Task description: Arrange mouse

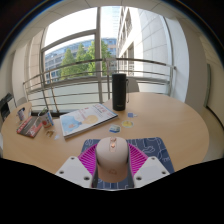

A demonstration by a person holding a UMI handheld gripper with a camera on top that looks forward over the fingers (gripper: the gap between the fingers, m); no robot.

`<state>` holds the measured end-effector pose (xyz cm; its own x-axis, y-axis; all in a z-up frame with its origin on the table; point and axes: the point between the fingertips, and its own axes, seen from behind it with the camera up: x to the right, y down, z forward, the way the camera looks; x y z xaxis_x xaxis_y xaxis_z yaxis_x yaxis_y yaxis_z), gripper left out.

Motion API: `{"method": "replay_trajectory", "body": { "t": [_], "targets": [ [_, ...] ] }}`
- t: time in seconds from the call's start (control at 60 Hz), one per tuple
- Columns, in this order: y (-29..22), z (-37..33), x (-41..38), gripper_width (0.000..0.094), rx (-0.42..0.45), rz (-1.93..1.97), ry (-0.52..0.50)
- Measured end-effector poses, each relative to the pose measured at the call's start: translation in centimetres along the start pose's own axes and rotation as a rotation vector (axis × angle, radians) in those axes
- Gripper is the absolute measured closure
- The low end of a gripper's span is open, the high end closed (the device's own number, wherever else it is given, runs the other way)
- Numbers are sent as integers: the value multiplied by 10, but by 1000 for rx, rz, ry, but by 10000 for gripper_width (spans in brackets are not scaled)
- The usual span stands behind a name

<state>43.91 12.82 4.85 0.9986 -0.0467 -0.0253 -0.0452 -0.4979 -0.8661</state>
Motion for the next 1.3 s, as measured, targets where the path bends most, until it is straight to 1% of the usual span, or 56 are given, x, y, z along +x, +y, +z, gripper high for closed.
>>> {"method": "replay_trajectory", "body": {
  "t": [0.017, 0.067, 0.083, 0.1, 0.217, 0.267, 0.283, 0.317, 0.35, 0.383, 0.433, 0.5, 0.717, 0.933, 1.0, 1.167, 1.3],
  "targets": [
    [-10, 1, 5, 531, -20, -2, 2],
    [-2, 13, 17, 528, -60, -8, 4],
    [2, 16, 20, 527, -72, -9, 4],
    [20, 23, 24, 523, -77, -8, 4],
    [40, 33, 30, 439, -123, 20, -14],
    [42, 32, 32, 396, -125, 30, -24],
    [43, 30, 32, 375, -129, 31, -22],
    [40, 27, 34, 303, -126, 30, -13],
    [36, 22, 35, 201, -118, 24, -5],
    [31, 13, 35, 79, -116, 17, -1],
    [25, 2, 35, 94, -113, 8, 12],
    [15, -19, 34, 89, -97, -1, 37],
    [-10, -121, 12, 88, -25, -24, 84],
    [-7, -232, -19, 86, 23, -54, 112],
    [-2, -258, -26, 87, 23, -67, 117],
    [9, -304, -42, 87, 29, -64, 114],
    [16, -319, -48, 89, 30, -69, 120]
  ]
}}
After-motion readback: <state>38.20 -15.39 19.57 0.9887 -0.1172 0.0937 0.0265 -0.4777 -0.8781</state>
